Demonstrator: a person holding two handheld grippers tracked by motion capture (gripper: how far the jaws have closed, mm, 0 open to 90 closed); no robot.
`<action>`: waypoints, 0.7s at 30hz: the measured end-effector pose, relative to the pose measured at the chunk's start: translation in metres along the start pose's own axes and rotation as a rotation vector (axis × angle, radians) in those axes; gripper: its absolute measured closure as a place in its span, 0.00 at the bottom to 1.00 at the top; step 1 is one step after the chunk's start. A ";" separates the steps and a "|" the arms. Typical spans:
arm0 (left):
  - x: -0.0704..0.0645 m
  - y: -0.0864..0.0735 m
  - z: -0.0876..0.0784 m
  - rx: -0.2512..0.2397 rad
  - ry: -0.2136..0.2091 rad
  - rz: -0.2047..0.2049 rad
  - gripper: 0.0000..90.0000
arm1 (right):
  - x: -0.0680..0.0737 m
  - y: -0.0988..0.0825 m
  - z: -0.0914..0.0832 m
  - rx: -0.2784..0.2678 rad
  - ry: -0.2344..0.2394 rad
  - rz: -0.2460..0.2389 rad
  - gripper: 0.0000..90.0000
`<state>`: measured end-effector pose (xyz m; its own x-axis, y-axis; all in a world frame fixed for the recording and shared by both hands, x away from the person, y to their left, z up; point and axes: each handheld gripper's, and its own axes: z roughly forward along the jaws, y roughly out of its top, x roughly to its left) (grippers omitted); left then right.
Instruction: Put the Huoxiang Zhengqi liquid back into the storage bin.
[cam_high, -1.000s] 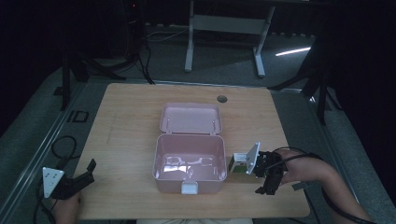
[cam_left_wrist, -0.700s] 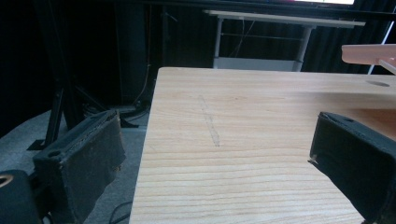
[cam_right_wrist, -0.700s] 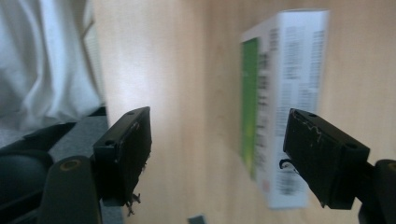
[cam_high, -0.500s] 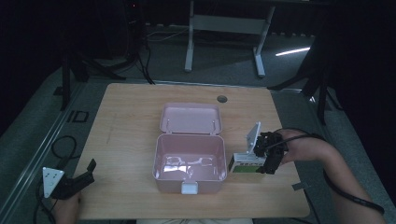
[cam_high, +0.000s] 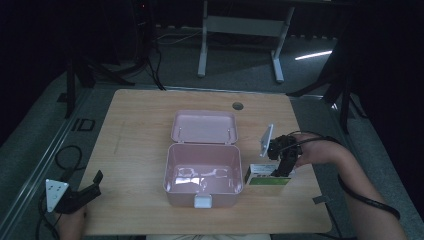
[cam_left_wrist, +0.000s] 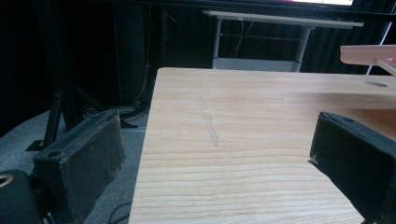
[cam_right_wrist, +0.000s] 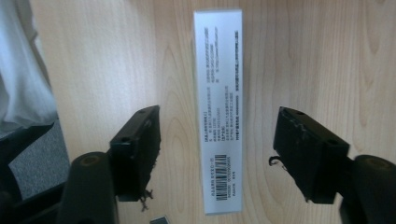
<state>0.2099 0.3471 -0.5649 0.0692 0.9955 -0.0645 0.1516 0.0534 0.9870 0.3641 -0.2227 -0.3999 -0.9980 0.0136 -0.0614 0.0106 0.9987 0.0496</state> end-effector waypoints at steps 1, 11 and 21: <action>0.000 0.000 0.000 0.000 0.000 -0.001 0.03 | -0.001 -0.001 0.003 0.007 0.003 0.003 0.36; 0.000 0.000 0.000 -0.001 -0.003 -0.003 0.03 | -0.005 -0.005 0.026 0.022 0.038 0.023 0.41; 0.000 0.000 0.000 -0.003 -0.002 -0.003 0.03 | -0.006 -0.006 0.050 0.059 0.052 0.022 0.51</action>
<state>0.2098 0.3474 -0.5650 0.0706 0.9952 -0.0681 0.1490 0.0570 0.9872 0.3737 -0.2266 -0.4501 -0.9993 0.0350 -0.0094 0.0351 0.9993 -0.0088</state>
